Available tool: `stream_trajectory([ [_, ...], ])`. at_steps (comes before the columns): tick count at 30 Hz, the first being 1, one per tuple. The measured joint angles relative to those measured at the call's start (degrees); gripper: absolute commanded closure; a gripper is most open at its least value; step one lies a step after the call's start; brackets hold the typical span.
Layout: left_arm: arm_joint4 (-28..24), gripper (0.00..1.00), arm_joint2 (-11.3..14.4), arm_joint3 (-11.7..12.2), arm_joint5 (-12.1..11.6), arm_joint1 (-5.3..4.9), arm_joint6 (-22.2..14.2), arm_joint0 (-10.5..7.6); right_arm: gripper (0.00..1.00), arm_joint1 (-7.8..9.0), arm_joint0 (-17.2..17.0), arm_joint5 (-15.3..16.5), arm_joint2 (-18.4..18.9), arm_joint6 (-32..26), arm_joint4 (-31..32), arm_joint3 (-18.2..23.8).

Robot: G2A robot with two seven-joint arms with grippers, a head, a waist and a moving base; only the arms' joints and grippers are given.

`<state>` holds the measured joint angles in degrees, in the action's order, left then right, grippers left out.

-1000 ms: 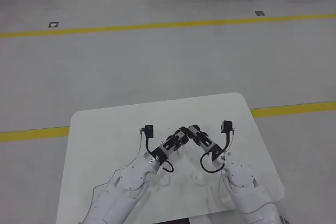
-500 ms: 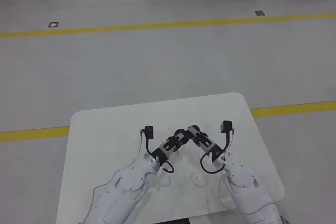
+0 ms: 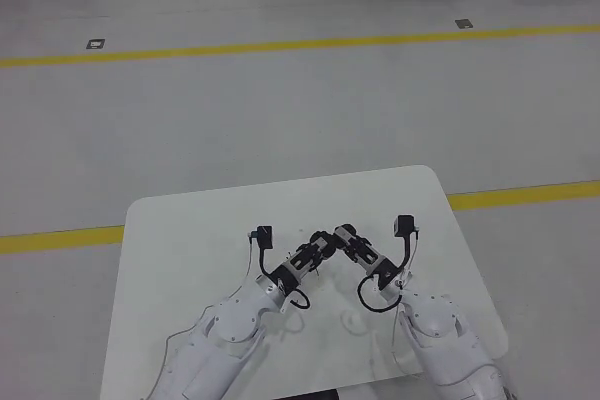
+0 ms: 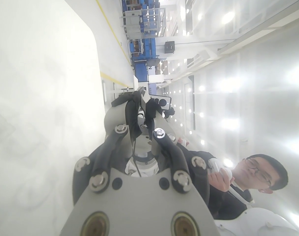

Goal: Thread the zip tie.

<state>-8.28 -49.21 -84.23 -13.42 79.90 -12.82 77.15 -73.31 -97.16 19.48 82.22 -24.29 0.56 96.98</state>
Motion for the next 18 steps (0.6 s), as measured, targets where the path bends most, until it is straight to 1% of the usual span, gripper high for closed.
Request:
stream_trajectory([
  [7,0.0,1.00,0.0,-0.1,0.1,-0.17,0.1,0.22,1.00,0.23,-0.1,0.0,-0.3,0.6,0.5,0.2],
  [8,0.0,1.00,0.0,-0.2,0.1,-0.21,0.1,0.27,0.85,0.27,-0.1,0.0,-0.4,0.6,0.5,0.3],
  [9,0.0,1.00,0.0,-0.2,0.0,-0.23,0.1,0.31,0.16,0.30,-0.1,0.0,-0.4,0.6,0.5,0.4],
  [10,0.0,1.00,-0.1,-0.2,0.0,-0.26,0.1,0.34,0.00,0.34,-0.2,0.0,-0.4,0.6,0.5,0.5],
  [14,0.7,1.00,-0.4,-0.3,-0.2,-0.46,0.2,0.47,0.00,0.52,-0.6,0.0,0.3,1.7,0.4,1.0],
  [16,1.9,1.00,-0.8,-0.9,-0.4,-0.68,0.5,0.73,0.00,0.70,-1.0,0.0,1.4,1.7,-0.3,1.0],
  [18,3.1,1.00,-1.7,-1.9,-0.9,-1.07,0.3,1.32,0.00,0.98,-1.3,0.0,2.9,0.0,-2.1,0.6],
])
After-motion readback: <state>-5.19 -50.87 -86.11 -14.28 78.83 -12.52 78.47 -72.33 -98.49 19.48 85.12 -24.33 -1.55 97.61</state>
